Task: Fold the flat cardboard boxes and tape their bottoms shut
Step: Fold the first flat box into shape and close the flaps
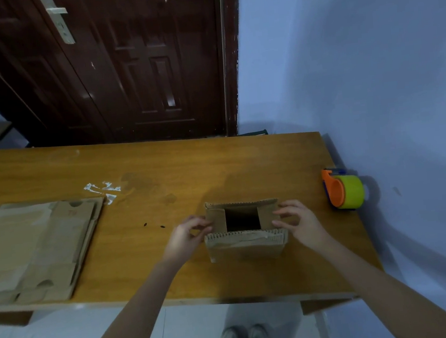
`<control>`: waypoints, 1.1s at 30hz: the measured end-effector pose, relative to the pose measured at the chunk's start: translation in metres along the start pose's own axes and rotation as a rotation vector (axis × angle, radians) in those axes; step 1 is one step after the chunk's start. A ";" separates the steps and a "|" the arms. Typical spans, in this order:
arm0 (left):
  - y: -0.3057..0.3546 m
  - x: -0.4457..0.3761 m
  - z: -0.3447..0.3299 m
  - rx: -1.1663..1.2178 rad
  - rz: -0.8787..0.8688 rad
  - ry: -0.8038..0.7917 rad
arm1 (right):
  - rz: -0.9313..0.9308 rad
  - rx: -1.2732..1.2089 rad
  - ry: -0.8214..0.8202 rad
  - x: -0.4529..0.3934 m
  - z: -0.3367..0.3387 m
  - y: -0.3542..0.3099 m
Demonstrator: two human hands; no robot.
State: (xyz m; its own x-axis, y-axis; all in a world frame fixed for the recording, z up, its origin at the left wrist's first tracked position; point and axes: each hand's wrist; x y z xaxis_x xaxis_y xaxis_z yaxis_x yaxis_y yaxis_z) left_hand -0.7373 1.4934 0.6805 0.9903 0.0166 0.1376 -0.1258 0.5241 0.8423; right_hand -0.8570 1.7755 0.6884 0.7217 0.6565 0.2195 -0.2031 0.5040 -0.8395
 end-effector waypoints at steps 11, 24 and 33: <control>0.007 0.012 0.023 0.141 0.108 -0.449 | -0.024 0.064 -0.412 0.013 0.030 0.004; 0.000 0.002 0.015 -0.103 0.006 -0.196 | 0.033 0.076 -0.265 0.012 0.026 0.009; 0.012 -0.002 0.015 -0.575 -0.127 -0.134 | 0.043 0.063 -0.241 0.014 0.025 -0.001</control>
State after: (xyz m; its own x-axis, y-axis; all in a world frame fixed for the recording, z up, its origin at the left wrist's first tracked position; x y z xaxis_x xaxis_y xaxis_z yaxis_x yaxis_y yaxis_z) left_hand -0.7421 1.4869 0.6985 0.9750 -0.1637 0.1501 0.0812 0.8919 0.4450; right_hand -0.8634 1.7979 0.7043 0.5344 0.7891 0.3029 -0.2762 0.5018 -0.8197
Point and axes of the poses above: each hand's wrist, its own x-axis away from the middle knuckle, its own z-axis out of the back of the hand, y = z × x, and after that the axes turned 14 degrees about -y, right-handed
